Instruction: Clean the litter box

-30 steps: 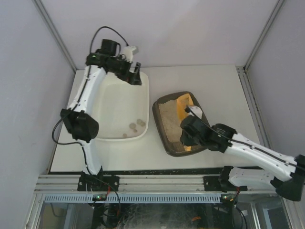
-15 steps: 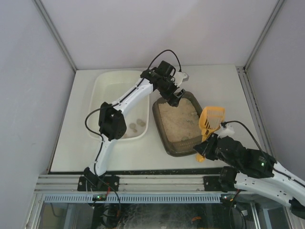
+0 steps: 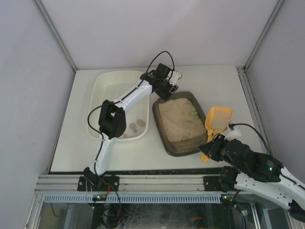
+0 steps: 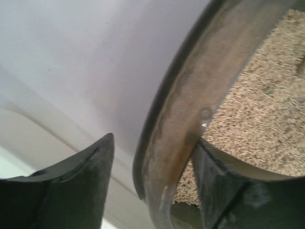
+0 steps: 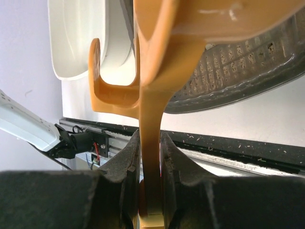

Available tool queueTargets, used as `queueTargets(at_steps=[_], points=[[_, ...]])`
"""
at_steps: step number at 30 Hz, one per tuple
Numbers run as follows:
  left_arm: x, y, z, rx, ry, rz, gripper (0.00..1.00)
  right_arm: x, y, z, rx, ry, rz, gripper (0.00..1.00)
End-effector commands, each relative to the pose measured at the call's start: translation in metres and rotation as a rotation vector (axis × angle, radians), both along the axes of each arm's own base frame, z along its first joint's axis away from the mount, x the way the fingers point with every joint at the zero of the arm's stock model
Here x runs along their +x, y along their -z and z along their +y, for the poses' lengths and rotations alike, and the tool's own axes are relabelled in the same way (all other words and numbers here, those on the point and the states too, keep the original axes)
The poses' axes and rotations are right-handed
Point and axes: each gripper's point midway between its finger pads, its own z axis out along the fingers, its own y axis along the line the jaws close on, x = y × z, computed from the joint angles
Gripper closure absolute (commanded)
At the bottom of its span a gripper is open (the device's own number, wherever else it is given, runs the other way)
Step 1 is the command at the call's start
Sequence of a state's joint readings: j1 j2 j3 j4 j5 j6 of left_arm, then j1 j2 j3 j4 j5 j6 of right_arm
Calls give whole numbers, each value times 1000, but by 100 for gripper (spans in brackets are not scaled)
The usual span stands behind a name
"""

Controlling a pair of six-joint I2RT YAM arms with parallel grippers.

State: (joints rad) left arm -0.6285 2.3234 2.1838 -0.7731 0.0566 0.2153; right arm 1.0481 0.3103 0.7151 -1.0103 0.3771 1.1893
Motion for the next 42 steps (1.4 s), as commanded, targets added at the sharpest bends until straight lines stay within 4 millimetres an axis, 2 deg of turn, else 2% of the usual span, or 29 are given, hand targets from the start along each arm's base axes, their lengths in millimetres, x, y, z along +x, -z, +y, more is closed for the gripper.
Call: queueTargets(at_steps=[1,3,6,7,13,19,23,27,30,31,35,39,40,42], points=[[-1,-14,-5,-56,-11,2,42,1,2,4,-31,-19,1,100],[-7,-10,-5,-58,-6,30,62,2,2,3,-27,-11,-1,100],[-15,-8,-2,-58,-25,74,97,3,1,0,-27,-1,-6,100],[-20,-8,-2,-63,-31,94,100,3,2,-1,-28,3,-6,100],[-49,-9,10,-109,-179,212,100,5,2,-1,-41,-3,-18,100],[-92,-14,20,-142,-318,372,100,10,3,13,-81,-82,-9,100],[-122,-26,33,-173,-401,379,100,17,13,19,-105,-91,55,100],[-154,-27,49,-149,-486,385,100,27,13,32,-33,-110,69,100],[-174,-34,52,-234,-547,380,100,32,16,46,49,-142,115,100],[-185,-30,53,-265,-561,389,100,33,18,50,68,-155,145,100],[-213,-33,36,-380,-553,402,100,35,24,71,136,-232,261,100],[-220,-40,15,-384,-515,390,100,30,39,88,156,-303,464,100],[-219,-37,10,-366,-505,398,100,29,46,90,133,-305,522,100],[-217,-39,5,-347,-503,399,100,31,47,89,82,-297,566,100]])
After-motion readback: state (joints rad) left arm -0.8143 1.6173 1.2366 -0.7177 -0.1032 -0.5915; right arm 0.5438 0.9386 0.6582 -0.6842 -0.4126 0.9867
